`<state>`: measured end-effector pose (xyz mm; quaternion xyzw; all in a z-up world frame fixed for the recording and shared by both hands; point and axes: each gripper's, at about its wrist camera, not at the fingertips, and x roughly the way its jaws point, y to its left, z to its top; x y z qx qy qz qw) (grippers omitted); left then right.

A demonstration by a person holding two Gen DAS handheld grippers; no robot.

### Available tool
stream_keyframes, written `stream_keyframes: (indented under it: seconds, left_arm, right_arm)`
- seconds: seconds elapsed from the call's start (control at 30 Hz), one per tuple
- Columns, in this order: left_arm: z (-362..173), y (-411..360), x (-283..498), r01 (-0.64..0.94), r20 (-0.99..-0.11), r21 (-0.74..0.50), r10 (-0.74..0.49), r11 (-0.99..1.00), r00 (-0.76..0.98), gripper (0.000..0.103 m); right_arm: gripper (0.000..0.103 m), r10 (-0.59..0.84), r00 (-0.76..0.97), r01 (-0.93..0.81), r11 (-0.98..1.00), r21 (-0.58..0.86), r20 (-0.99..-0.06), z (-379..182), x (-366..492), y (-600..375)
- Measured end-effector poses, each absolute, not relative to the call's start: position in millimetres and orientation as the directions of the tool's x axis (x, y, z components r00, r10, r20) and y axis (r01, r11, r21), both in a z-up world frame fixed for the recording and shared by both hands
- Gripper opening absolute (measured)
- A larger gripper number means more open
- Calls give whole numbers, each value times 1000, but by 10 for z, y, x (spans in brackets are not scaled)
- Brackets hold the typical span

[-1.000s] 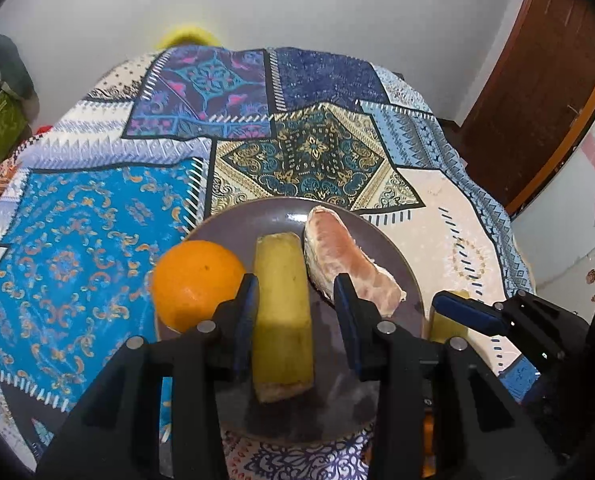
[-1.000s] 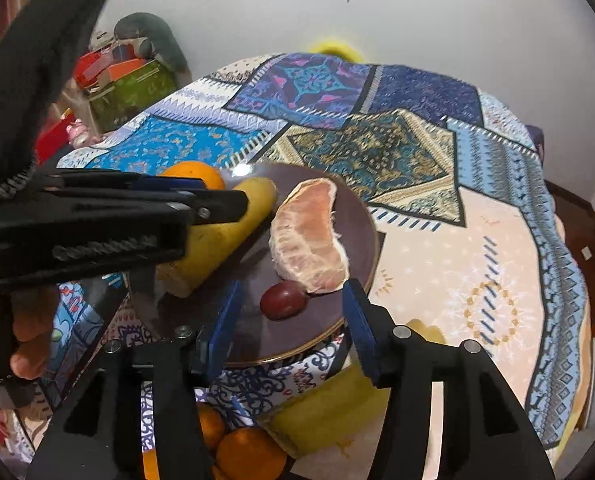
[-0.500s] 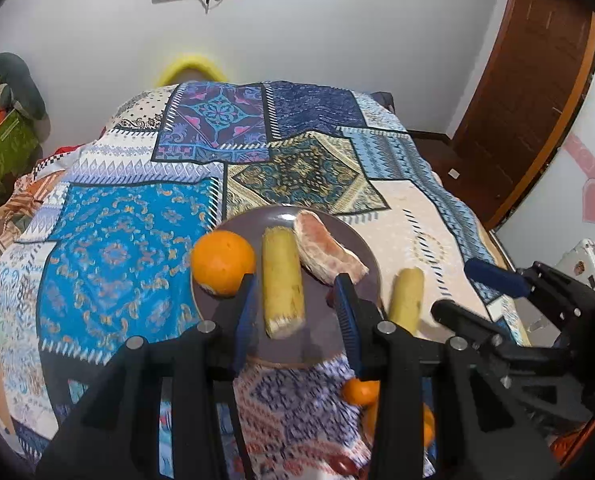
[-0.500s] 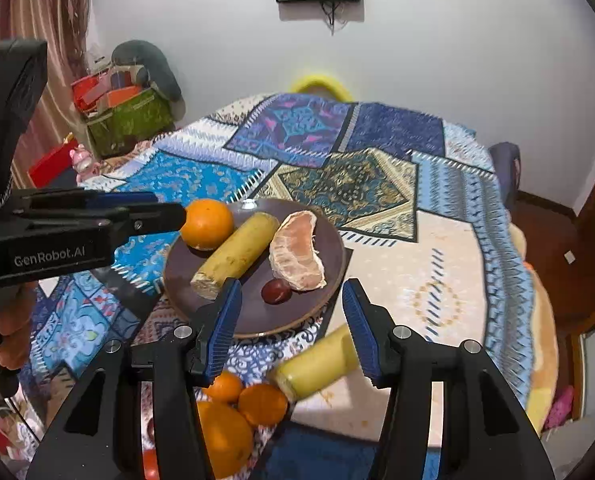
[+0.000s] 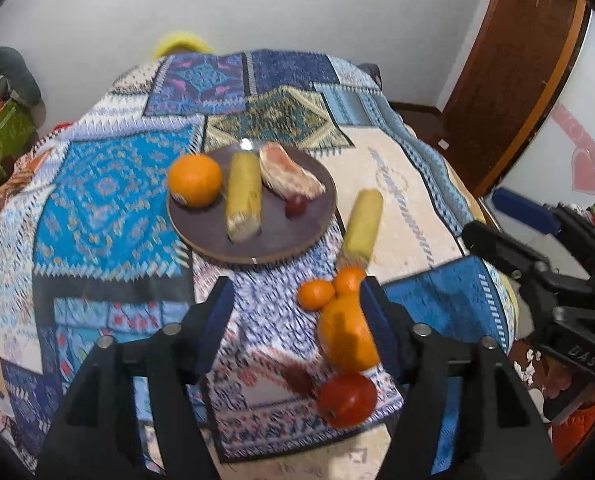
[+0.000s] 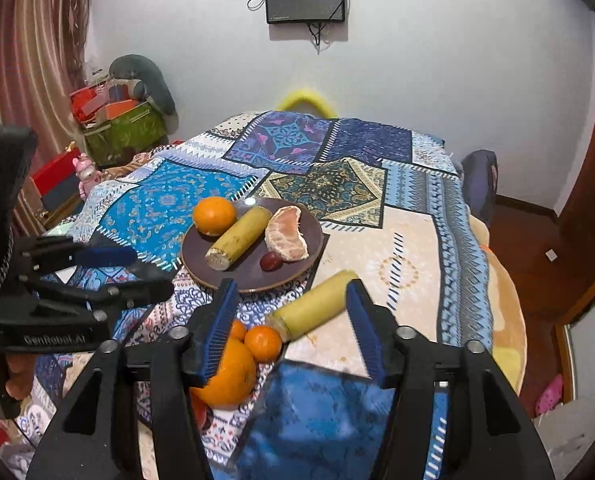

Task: Organize fruits
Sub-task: 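Grasp the large orange with the left tool and lift it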

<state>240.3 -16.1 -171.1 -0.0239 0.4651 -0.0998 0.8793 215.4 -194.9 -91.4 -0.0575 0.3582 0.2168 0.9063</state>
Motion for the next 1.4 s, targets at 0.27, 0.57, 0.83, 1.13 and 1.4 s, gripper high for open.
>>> stream_keyframes:
  seconds: [0.27, 0.57, 0.83, 1.13, 1.4]
  left_arm:
    - [-1980, -389, 2392, 165, -861, -140, -202, 976, 466, 72]
    - [-2284, -657, 2434, 194, -896, -120, -191, 974, 402, 72]
    - [-2493, -704, 2524, 173, -909, -178, -229, 969, 349, 61]
    - [-2361, -545, 2481, 169, -896, -187, -239, 968, 375, 60]
    - [-2057, -35, 2444, 112, -859, -188, -219, 976, 463, 60]
  right_arm:
    - [60, 346, 657, -412, 909, 66, -670, -969, 2013, -2121]
    - [61, 342, 635, -383, 918, 102, -693, -1138, 1992, -2271]
    - [61, 332, 625, -360, 926, 117, -706, -1203, 1980, -2374]
    - [61, 318, 617, -359, 928, 102, -720, -1246, 2050, -2351]
    - [61, 306, 604, -382, 922, 70, -736, -1312, 2277, -2143]
